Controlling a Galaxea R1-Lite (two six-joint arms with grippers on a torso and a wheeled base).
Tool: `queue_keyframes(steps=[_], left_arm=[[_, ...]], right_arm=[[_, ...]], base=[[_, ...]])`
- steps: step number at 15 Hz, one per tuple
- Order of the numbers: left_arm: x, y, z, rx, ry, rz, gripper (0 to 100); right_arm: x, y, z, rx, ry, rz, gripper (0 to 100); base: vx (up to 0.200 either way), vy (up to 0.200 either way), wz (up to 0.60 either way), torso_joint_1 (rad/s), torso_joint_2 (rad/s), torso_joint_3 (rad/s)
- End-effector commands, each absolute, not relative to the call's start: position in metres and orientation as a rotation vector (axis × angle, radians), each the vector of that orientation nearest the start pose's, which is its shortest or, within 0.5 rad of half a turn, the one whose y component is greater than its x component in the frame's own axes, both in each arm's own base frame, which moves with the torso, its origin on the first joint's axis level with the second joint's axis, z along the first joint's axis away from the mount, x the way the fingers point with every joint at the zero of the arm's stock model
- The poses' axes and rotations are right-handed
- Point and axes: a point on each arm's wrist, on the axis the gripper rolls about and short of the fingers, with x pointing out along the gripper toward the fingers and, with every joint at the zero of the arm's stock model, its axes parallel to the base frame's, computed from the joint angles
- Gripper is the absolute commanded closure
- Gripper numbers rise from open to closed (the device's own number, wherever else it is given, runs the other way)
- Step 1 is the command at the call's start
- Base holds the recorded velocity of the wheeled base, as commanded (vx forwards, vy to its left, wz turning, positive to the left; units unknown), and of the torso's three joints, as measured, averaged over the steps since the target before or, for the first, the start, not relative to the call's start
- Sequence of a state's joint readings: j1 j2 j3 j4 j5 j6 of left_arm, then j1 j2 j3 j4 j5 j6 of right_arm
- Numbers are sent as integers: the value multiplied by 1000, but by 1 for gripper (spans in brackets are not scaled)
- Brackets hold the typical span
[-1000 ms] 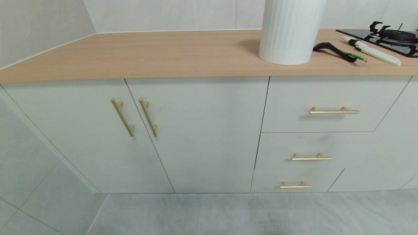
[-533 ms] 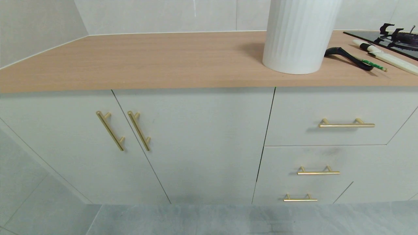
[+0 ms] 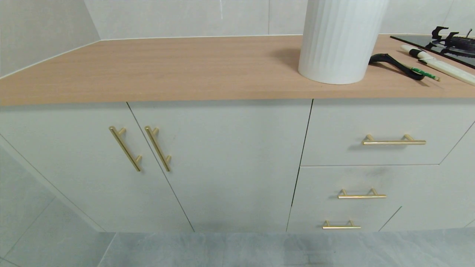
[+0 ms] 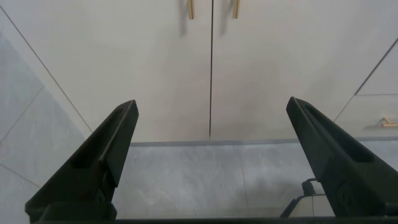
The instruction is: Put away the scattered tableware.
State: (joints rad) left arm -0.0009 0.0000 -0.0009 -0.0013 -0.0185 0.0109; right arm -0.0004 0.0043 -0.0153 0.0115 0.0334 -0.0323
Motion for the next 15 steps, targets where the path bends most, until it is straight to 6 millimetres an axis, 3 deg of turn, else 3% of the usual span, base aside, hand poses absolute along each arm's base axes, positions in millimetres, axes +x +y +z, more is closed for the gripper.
queue_keyframes(steps=[1,3,7,9,15], left_arm=[[-23,0,76,11,-2,-20,0],[-23,0,76,11,0,-18,0],[-23,0,76,11,-2,-18,0],[-23,0,76,11,-2,-18,0],[-23,0,76,11,-2,-18,0]], right_arm=[[-29,0,141,93,-79,76,0],[-4,1,157,83,94,142,0],[54,11,148,36,470,212,0],[85,16,144,31,553,204,0],[197,33,94,16,751,181,0]], base=[[0,0,0,0,0,0],[0,0,0,0,0,0],[0,0,0,0,0,0],[0,0,0,0,0,0],[0,0,0,0,0,0]])
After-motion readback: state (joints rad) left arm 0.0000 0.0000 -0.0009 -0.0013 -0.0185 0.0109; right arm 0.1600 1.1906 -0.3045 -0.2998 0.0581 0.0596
